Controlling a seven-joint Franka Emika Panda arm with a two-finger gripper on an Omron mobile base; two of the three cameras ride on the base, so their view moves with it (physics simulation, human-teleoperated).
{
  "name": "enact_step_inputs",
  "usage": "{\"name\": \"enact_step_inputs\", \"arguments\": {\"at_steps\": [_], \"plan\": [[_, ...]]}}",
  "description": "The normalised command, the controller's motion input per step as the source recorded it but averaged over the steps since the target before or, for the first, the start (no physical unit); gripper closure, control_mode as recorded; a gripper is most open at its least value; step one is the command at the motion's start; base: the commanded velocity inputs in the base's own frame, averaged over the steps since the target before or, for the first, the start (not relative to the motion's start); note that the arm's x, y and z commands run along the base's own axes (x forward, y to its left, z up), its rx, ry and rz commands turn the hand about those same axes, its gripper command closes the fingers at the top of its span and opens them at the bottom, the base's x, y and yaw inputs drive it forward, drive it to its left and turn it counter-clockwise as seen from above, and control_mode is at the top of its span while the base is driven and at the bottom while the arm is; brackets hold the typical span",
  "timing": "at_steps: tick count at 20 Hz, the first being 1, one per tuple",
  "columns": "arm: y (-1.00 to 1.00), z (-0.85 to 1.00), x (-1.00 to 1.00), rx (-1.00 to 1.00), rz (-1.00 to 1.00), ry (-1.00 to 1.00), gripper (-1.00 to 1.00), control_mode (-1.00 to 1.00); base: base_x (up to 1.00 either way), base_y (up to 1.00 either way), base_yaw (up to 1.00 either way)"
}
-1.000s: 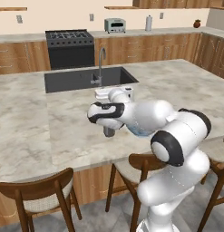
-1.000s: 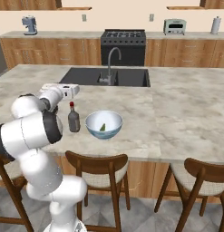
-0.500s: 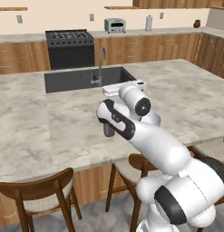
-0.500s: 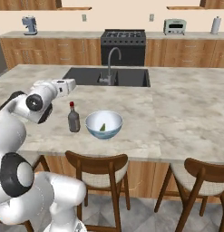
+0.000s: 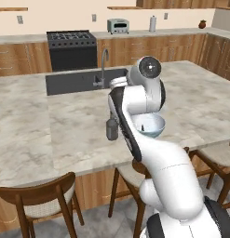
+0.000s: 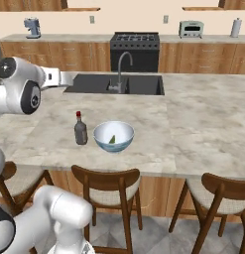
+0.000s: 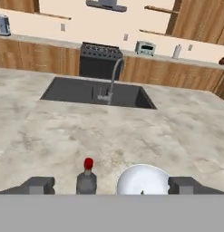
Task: There is a bowl on the dining counter. Grab a lemon wedge from the fridge and place it in the bowl. Then get the liquor bottle and glass cup from the cabinet and place them next to the bowl.
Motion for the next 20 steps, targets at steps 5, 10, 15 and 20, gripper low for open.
{"name": "enact_step_inputs", "arguments": {"at_steps": [5, 10, 15, 20], "plan": [[-0.04, -0.26, -0.67, -0.07, -0.01, 0.40, -1.00, -1.00, 0.00, 0.00, 0.00], [-0.39, -0.93, -0.32, -0.01, 0.00, 0.15, -1.00, -1.00, 0.00, 0.00, 0.00], [-0.38, -0.71, -0.12, 0.00, 0.00, 0.19, -1.00, -1.00, 0.00, 0.00, 0.00], [-0.43, -0.46, -0.22, 0.01, 0.00, 0.07, -1.00, -1.00, 0.00, 0.00, 0.00]]}}
